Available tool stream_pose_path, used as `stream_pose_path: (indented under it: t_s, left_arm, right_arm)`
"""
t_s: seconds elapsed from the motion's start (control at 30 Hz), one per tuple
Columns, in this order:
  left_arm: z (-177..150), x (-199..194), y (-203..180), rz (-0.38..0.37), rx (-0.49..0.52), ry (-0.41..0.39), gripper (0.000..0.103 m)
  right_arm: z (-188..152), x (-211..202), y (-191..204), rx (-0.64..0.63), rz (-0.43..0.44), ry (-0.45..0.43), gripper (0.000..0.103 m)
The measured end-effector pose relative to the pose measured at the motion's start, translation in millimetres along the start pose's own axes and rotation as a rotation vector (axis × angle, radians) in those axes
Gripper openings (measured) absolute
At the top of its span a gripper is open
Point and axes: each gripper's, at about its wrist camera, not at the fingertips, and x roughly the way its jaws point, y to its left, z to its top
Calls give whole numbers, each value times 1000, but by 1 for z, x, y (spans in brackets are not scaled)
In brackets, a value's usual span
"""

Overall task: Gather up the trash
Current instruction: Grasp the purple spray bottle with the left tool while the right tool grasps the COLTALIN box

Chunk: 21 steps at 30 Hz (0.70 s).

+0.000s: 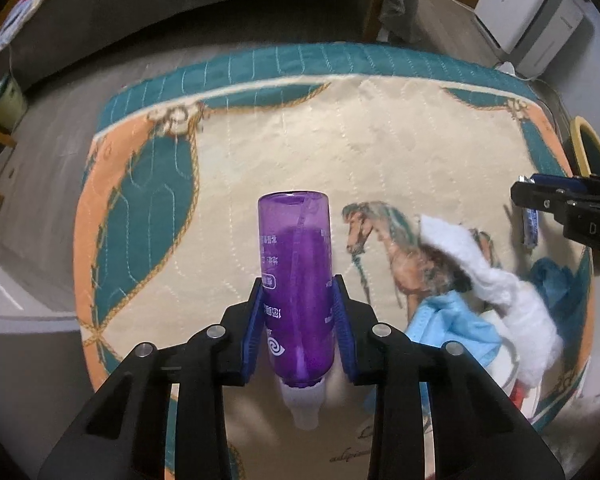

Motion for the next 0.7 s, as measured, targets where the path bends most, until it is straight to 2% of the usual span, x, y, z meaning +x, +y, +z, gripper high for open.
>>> stream_pose_path:
  t_s: [0.07,0.13,0.57,0.7]
  left_arm:
    - [3,-6,-2,3,3,-27,33]
    - [5,-15,-3,8,2,-59,33]
    - [12,-53,-6,3,23,-182,33]
    - [19,-71,-14,-3,30,-251,33]
  right_arm:
    - [1,-6,0,-2,11,-19,25]
    - [3,-12,0,-15,5,-39,24]
    - [7,-45,-10,-1,39,-124,23]
    - [8,-64,-15,3,32,-175,23]
